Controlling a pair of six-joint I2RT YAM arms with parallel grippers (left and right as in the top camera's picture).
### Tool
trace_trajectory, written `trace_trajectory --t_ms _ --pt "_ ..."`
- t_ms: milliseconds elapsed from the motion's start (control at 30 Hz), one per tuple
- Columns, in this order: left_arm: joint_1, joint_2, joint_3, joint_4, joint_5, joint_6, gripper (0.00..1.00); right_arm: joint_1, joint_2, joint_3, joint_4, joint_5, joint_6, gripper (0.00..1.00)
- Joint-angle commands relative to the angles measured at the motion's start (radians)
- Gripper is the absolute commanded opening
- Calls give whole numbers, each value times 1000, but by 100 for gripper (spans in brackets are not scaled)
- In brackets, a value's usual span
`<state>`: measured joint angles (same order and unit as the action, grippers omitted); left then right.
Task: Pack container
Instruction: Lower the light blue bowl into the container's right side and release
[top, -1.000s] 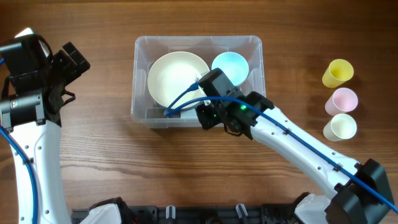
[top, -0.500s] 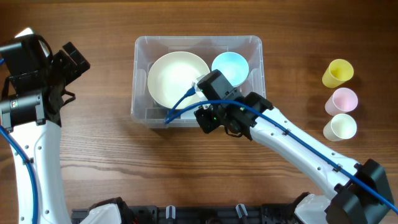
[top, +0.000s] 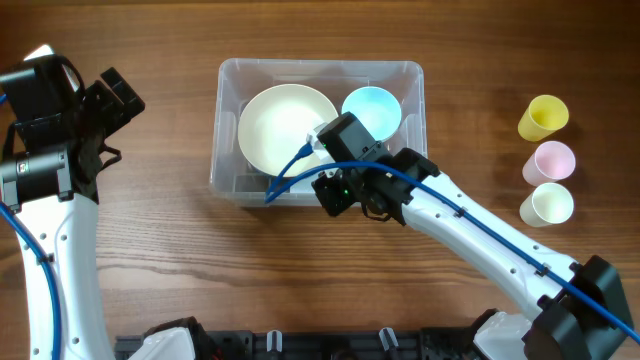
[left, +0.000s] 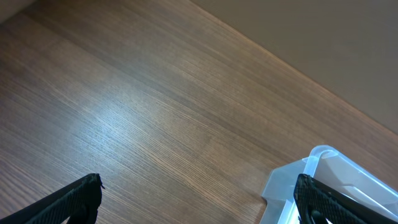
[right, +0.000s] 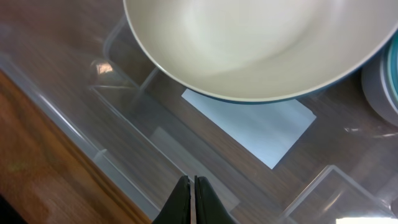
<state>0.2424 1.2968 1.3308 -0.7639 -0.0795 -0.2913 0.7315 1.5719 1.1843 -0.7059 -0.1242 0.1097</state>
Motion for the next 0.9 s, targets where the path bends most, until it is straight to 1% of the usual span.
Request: trace_trajectory --t_ms 0,167,200,233,267,300,367,433,467,567,700,800,867 --pt "5 -5 11 -1 11 -9 100 12 13 -6 -18 -84 -61 4" --pt "5 -5 11 -1 11 -9 100 12 13 -6 -5 -84 -58 4" --pt "5 -5 11 -1 11 -9 100 11 13 -6 6 -83 -58 6" --pt "5 -5 11 -1 11 -9 100 11 13 -6 16 -79 -55 14" --pt "5 -5 11 -1 11 -9 100 11 13 -6 32 -76 -54 19" --pt "5 -5 11 -1 11 -9 100 11 13 -6 46 -62 -49 21" --pt "5 -5 11 -1 11 -9 100 11 13 -6 72 8 4 20" --pt "5 -5 11 -1 11 -9 100 8 12 -6 94 108 73 8" --pt "5 -5 11 -1 11 -9 100 4 12 -6 101 161 112 4" --pt "5 -5 11 -1 11 -9 100 -32 6 3 94 279 244 4" --pt "5 -5 11 -1 11 -9 100 -132 -13 11 64 297 366 4" --pt "5 -5 11 -1 11 -9 100 -217 -21 11 55 272 387 4" --pt "5 -5 11 -1 11 -9 100 -283 -21 11 61 231 351 4"
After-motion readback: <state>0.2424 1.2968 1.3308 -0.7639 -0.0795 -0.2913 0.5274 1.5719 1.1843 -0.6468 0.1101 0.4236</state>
